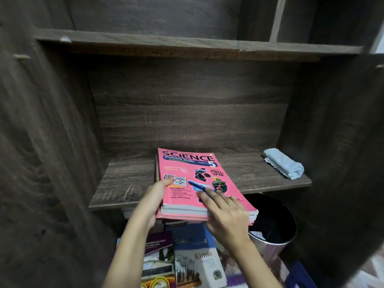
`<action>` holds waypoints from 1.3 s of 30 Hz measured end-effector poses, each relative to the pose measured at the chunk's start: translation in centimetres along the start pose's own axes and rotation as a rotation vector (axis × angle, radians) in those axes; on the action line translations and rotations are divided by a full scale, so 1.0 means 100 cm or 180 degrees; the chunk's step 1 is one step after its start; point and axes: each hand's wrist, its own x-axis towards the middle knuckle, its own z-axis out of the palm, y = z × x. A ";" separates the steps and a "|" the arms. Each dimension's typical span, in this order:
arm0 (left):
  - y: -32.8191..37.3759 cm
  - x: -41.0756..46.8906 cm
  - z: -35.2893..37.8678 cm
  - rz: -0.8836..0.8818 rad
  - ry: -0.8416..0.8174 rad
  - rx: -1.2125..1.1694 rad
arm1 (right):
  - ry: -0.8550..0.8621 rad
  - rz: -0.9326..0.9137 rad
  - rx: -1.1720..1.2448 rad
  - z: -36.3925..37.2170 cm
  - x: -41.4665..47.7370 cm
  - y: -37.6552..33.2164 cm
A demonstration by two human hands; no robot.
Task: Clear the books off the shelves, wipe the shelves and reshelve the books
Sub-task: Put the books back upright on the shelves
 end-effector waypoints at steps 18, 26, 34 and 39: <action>-0.052 0.013 0.076 -0.0644 -0.0704 -0.0837 | 0.0991 0.2949 0.1275 -0.055 0.048 0.008; -0.050 0.008 0.109 -0.0661 -0.1210 -0.2364 | 0.1579 0.3966 0.2720 -0.066 0.045 0.017; -0.061 0.016 0.104 -0.0611 -0.0644 -0.2237 | 0.2198 0.5220 0.3190 -0.042 0.024 0.026; -0.063 0.020 0.104 -0.0171 -0.0366 -0.1523 | 0.2970 0.6412 0.3558 -0.021 0.001 0.039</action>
